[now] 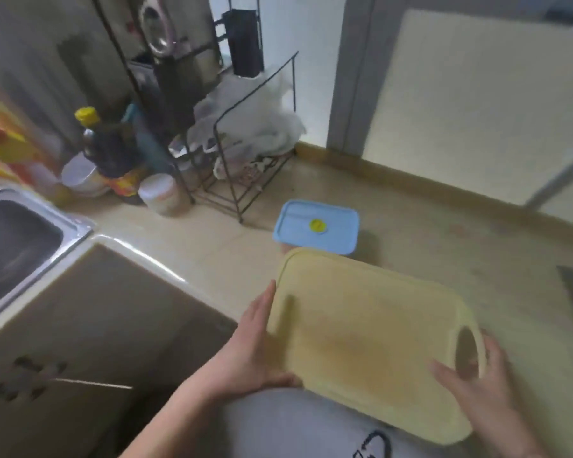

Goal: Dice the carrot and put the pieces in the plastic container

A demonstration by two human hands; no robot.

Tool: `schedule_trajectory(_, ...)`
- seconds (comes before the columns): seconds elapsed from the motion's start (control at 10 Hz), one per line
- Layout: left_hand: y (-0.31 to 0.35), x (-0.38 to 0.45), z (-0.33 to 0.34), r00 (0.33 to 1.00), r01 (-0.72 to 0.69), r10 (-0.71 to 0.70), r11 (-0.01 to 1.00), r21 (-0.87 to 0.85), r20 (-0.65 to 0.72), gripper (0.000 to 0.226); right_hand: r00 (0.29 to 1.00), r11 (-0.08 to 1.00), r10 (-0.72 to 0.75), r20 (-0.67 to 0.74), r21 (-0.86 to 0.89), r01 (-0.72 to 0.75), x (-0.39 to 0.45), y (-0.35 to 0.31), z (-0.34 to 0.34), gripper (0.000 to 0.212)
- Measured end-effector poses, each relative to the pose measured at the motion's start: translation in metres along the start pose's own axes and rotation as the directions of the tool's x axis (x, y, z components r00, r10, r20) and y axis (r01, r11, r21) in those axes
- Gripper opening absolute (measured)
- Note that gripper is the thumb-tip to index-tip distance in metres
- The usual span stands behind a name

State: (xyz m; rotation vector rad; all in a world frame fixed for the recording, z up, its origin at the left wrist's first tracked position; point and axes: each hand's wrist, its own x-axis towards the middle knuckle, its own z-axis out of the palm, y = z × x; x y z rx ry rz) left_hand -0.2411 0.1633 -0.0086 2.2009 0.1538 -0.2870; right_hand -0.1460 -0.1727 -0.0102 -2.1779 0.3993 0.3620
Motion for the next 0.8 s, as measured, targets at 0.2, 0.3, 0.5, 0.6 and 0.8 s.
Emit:
schedule_trajectory(0.2, 0.050, 0.093, 0.070, 0.987, -0.139, 0.101, 0.922, 0.362, 0.122, 0.148, 0.990, 0.991, 0.058, -0.125, -0.115, -0.073, 0.052, 0.036, -0.056, 0.118)
schedule_trajectory(0.3, 0.062, 0.123, 0.097, 0.992, -0.113, 0.081, 0.893, 0.435, 0.094, 0.145, 0.982, 0.987, 0.057, -0.180, -0.138, -0.082, 0.078, 0.049, -0.068, 0.122)
schedule_trajectory(0.5, 0.081, 0.147, 0.122, 0.994, 0.025, -0.073, 0.869, 0.495, 0.079, 0.139, 0.974, 0.926, -0.024, -0.227, -0.371, -0.063, 0.115, 0.062, -0.074, 0.121)
schedule_trajectory(0.6, 0.079, 0.144, 0.124, 0.995, 0.042, -0.080, 0.858, 0.511, 0.052, 0.136, 0.964, 0.859, -0.146, -0.225, -0.511, 0.011, 0.116, 0.069, -0.075, 0.114)
schedule_trajectory(0.8, 0.079, 0.134, 0.134, 0.997, 0.052, -0.074, 0.880, 0.473, 0.030, 0.118, 0.961, 0.851, -0.166, -0.220, -0.524, 0.027, 0.115, 0.072, -0.078, 0.091)
